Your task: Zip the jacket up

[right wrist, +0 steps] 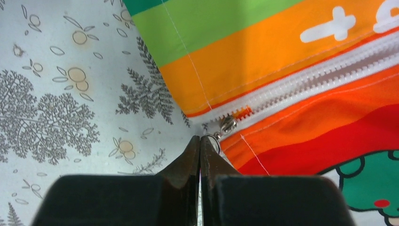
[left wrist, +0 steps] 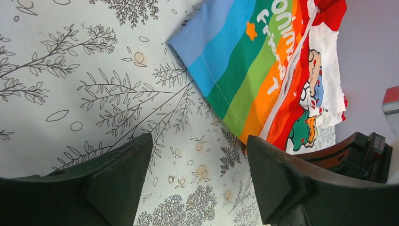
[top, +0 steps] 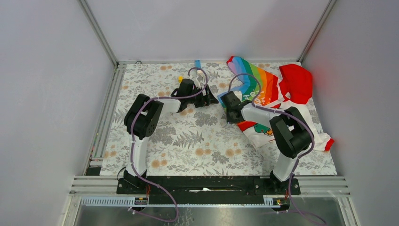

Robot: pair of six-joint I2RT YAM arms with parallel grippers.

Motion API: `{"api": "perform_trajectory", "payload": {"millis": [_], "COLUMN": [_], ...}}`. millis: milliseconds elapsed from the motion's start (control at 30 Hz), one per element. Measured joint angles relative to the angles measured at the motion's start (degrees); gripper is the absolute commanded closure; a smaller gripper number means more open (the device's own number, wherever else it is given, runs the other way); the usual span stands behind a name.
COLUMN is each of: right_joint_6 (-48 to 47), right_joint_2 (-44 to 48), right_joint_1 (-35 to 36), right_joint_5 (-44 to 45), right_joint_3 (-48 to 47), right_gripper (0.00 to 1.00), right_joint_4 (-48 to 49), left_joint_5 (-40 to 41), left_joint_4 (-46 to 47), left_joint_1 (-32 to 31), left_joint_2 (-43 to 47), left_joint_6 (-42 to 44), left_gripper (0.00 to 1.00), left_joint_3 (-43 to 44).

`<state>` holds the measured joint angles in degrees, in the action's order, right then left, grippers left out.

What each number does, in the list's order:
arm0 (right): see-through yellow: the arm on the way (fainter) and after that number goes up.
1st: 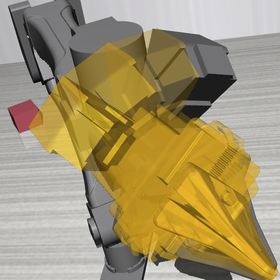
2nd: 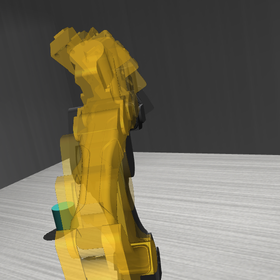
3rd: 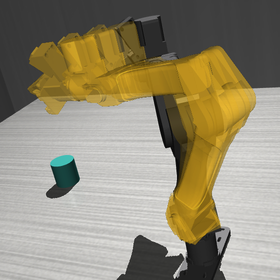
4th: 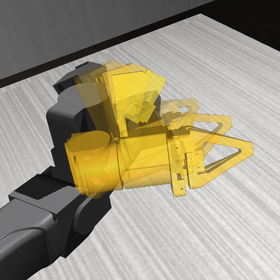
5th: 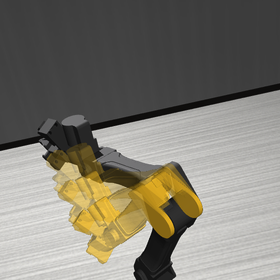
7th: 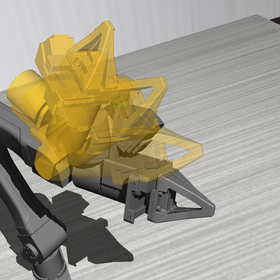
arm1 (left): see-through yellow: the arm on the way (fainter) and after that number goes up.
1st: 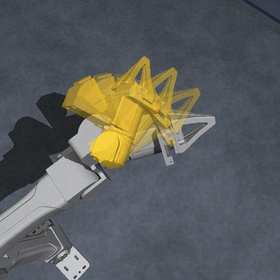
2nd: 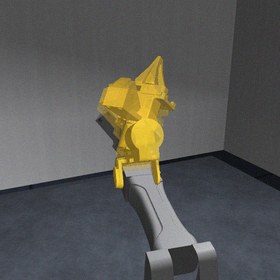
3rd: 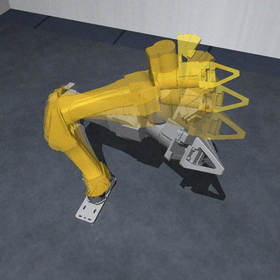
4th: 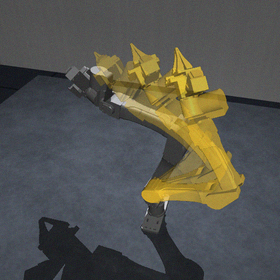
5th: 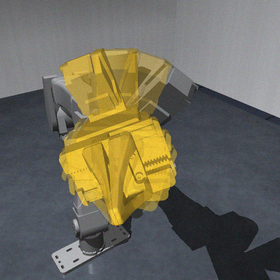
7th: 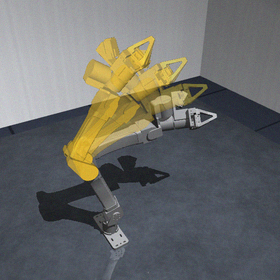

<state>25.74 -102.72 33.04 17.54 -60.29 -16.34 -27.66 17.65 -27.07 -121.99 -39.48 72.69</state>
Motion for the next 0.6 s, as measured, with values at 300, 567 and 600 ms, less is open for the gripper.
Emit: {"api": "perform_trajectory", "payload": {"millis": [300,567,600], "right_joint_6": [-0.5,-1.4,-1.1], "right_joint_2": [4.7,5.8,5.8], "right_joint_1": [0.0,0.0,0.0], "right_joint_5": [-1.2,-0.3,-0.3], "right_joint_3": [-0.6,-0.6,-0.7], "right_gripper": [1.0,0.79,0.79], "right_joint_4": [-4.7,-8.2,-8.5], "left_joint_5": [-0.2,-0.4,-0.4], "left_joint_4": [0.0,0.0,0.0], "left_joint_1": [0.0,0.0,0.0], "left_joint_2": [0.0,0.0,0.0], "left_joint_6": [-0.1,-0.9,-0.9], "left_gripper": [0.19,0.19,0.19], "left_joint_3": [0.0,0.0,0.0]}}
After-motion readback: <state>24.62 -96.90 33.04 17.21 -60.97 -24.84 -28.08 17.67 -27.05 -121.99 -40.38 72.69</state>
